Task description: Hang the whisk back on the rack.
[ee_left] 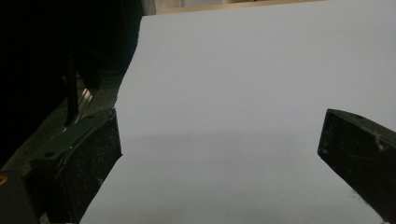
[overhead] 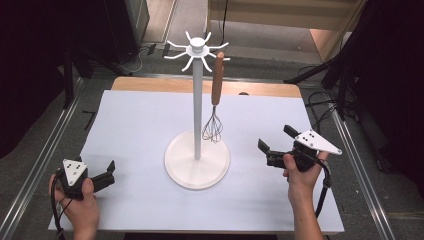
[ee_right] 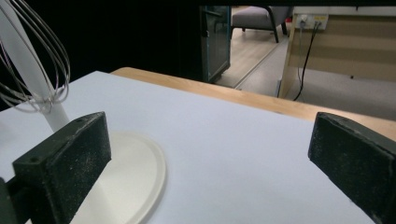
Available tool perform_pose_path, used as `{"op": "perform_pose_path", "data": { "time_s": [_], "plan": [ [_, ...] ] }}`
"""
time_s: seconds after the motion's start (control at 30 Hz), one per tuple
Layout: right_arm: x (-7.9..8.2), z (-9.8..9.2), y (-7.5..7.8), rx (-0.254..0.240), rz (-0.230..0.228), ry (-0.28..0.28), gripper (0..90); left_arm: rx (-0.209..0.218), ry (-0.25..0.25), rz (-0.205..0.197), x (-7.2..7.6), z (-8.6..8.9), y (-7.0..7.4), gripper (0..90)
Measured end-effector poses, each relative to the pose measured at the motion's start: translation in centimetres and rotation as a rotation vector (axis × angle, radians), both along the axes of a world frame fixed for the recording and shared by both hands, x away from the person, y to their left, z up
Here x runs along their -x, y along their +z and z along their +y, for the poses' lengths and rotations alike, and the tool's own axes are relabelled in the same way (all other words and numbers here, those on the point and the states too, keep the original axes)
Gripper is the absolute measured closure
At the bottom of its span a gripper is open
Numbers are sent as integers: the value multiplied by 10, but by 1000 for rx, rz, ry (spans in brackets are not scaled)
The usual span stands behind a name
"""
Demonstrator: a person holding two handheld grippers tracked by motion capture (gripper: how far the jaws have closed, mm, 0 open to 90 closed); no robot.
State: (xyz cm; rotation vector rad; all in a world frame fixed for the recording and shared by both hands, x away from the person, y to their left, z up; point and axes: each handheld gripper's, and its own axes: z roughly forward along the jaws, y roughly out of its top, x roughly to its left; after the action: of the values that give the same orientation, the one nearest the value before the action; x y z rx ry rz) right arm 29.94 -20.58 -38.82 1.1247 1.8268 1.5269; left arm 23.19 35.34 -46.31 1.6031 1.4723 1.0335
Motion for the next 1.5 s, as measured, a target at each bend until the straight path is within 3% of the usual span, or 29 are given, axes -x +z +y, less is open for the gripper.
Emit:
{"op": "perform_pose_path", "data": {
  "time_s": [0.47, 1.5],
  "plan": [
    [4, -21, -37, 35, 72, -53, 0, 0, 1, 1, 0, 0, 0, 1],
    [33, -90, -86, 68, 169, -197, 0, -3, 1, 1, 0, 0, 0, 1]
  ]
}}
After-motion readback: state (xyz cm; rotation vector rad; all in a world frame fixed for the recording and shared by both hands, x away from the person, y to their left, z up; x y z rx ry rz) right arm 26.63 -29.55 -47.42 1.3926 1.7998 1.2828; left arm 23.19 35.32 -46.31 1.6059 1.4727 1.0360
